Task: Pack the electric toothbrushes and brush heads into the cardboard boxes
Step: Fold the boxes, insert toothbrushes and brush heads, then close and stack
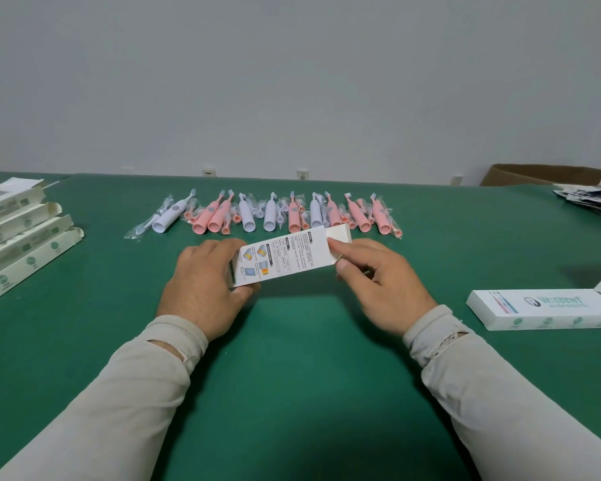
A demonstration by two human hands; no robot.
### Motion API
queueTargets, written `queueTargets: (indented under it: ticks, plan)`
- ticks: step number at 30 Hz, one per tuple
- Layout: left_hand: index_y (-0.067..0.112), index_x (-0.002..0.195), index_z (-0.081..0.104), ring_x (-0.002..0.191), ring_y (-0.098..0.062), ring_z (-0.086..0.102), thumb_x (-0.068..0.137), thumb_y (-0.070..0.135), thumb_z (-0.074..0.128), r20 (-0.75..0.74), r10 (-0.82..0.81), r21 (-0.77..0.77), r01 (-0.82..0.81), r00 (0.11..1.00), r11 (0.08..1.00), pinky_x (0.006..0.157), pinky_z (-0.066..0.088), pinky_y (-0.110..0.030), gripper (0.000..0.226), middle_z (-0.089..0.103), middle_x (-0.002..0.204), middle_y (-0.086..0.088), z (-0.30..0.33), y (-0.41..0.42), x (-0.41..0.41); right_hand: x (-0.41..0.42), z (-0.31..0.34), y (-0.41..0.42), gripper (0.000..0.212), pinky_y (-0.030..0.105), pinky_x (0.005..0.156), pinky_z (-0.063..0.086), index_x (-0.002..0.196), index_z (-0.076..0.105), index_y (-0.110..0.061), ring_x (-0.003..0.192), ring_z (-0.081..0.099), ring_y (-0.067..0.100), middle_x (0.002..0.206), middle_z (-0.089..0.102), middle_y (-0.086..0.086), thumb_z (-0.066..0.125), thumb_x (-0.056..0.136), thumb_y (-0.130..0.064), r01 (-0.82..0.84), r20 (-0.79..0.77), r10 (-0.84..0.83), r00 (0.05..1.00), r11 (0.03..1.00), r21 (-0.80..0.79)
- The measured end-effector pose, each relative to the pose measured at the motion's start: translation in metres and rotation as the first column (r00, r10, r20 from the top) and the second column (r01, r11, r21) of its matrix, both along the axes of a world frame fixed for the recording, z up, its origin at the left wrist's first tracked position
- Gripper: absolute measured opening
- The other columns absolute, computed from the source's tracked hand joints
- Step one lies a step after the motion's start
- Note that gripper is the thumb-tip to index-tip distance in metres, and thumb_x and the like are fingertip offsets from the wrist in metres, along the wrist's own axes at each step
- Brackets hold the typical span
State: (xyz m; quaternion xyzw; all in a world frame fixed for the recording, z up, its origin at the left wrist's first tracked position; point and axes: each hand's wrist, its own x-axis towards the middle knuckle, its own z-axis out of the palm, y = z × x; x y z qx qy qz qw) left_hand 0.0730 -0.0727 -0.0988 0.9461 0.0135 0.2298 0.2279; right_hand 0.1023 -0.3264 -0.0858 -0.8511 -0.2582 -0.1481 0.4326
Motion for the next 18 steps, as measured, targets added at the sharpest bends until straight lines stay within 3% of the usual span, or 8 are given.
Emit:
queueTargets:
  ticks: [3, 5, 9, 14, 16, 18]
  plan:
    - [0.034, 0.127, 0.054, 0.119, -0.024, 0.042, 0.079, 0.037, 0.075, -0.004, -0.002, 0.004, 0.002, 1.0, 1.0, 0.097, 0.043, -0.044, 0.052, 0.057, 0.121, 0.008, 0.0002, -0.0008, -0.0005, -0.0017, 0.0013, 0.0014, 0.034, 0.031, 0.093, 0.05, 0.131, 0.065, -0.023, 0.092, 0.065, 0.016, 0.106, 0.065, 0.0, 0.052, 0.102, -0.013, -0.013, -0.038, 0.015, 0.999, 0.999, 0.037]
    - [0.034, 0.127, 0.055, 0.119, -0.025, 0.044, 0.079, 0.037, 0.075, -0.007, -0.016, 0.014, 0.016, 1.0, 1.0, 0.096, 0.044, -0.046, 0.052, 0.058, 0.12, 0.007, 0.0011, -0.0017, -0.0002, -0.0028, 0.0022, 0.0028, 0.032, 0.034, 0.091, 0.051, 0.128, 0.067, -0.025, 0.092, 0.065, 0.018, 0.106, 0.065, -0.003, 0.053, 0.101, -0.014, -0.008, -0.024, 0.01, 1.0, 0.998, 0.063]
    - [0.033, 0.126, 0.055, 0.117, -0.026, 0.046, 0.079, 0.038, 0.076, -0.011, -0.031, 0.023, 0.032, 0.999, 0.999, 0.095, 0.045, -0.048, 0.051, 0.058, 0.119, 0.007, 0.0017, -0.003, 0.0, -0.0037, 0.0031, 0.0031, 0.028, 0.028, 0.085, 0.051, 0.123, 0.071, -0.023, 0.09, 0.064, 0.016, 0.104, 0.065, -0.006, 0.058, 0.099, -0.016, 0.002, 0.016, -0.003, 1.0, 0.997, 0.083]
    - [0.033, 0.125, 0.056, 0.117, -0.026, 0.046, 0.079, 0.037, 0.076, -0.004, -0.026, -0.002, 0.026, 1.0, 1.0, 0.096, 0.044, -0.048, 0.051, 0.059, 0.118, 0.007, 0.0004, -0.0035, 0.0003, -0.0029, 0.0022, 0.0026, 0.026, 0.006, 0.081, 0.041, 0.12, 0.073, -0.02, 0.092, 0.058, -0.002, 0.104, 0.063, -0.012, 0.059, 0.098, -0.017, 0.031, 0.088, -0.035, 0.996, 0.999, 0.042]
    - [0.033, 0.125, 0.057, 0.116, -0.026, 0.047, 0.078, 0.037, 0.076, -0.003, -0.024, -0.006, 0.024, 1.0, 1.0, 0.096, 0.044, -0.048, 0.051, 0.059, 0.117, 0.007, 0.0005, -0.0037, 0.0008, -0.0029, 0.0025, 0.0021, 0.024, 0.01, 0.082, 0.043, 0.115, 0.073, -0.026, 0.092, 0.059, -0.001, 0.106, 0.064, -0.014, 0.06, 0.095, -0.02, 0.043, 0.115, -0.052, 0.992, 0.996, 0.082]
    - [0.033, 0.125, 0.056, 0.116, -0.026, 0.046, 0.079, 0.037, 0.076, -0.003, -0.016, -0.014, 0.016, 1.0, 1.0, 0.095, 0.045, -0.049, 0.051, 0.059, 0.117, 0.007, 0.0006, -0.0041, 0.0007, -0.0036, 0.0033, 0.0033, 0.019, 0.019, 0.078, 0.049, 0.105, 0.063, -0.04, 0.089, 0.064, 0.007, 0.106, 0.064, -0.018, 0.061, 0.091, -0.029, 0.066, 0.048, -0.076, 0.996, 0.983, 0.174]
